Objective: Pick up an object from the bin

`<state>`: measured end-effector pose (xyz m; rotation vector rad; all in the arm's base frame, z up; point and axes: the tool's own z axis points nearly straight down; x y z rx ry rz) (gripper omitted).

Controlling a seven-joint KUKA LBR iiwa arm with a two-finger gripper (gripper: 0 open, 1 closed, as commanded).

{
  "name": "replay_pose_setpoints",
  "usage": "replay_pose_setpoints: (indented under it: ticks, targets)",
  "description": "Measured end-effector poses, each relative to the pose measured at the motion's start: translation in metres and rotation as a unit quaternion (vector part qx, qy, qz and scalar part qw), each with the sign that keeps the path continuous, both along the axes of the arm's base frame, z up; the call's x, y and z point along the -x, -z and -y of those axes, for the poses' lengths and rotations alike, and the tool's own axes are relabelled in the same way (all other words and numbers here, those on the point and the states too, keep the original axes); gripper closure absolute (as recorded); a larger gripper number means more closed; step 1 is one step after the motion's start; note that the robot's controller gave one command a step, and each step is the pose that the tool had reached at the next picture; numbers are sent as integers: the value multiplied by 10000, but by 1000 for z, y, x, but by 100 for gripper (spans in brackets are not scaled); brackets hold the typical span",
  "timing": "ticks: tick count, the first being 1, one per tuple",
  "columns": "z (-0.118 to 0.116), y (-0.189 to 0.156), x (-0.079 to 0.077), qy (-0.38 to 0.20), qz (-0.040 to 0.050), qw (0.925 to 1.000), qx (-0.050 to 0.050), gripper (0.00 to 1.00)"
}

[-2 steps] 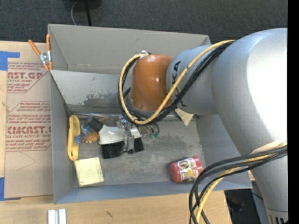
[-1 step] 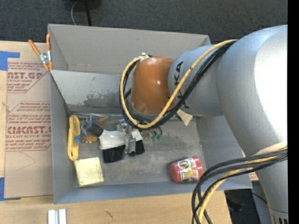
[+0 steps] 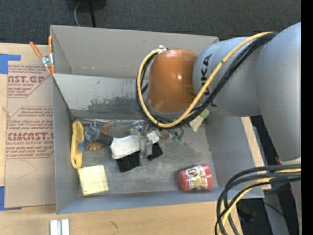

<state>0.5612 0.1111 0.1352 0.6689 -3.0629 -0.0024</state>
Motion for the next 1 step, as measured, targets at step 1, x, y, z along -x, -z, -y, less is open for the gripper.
replay_pose_setpoints:
  ticks: [1]
  targets:
    - [80, 69, 1, -209, 20, 9998, -3, 0]
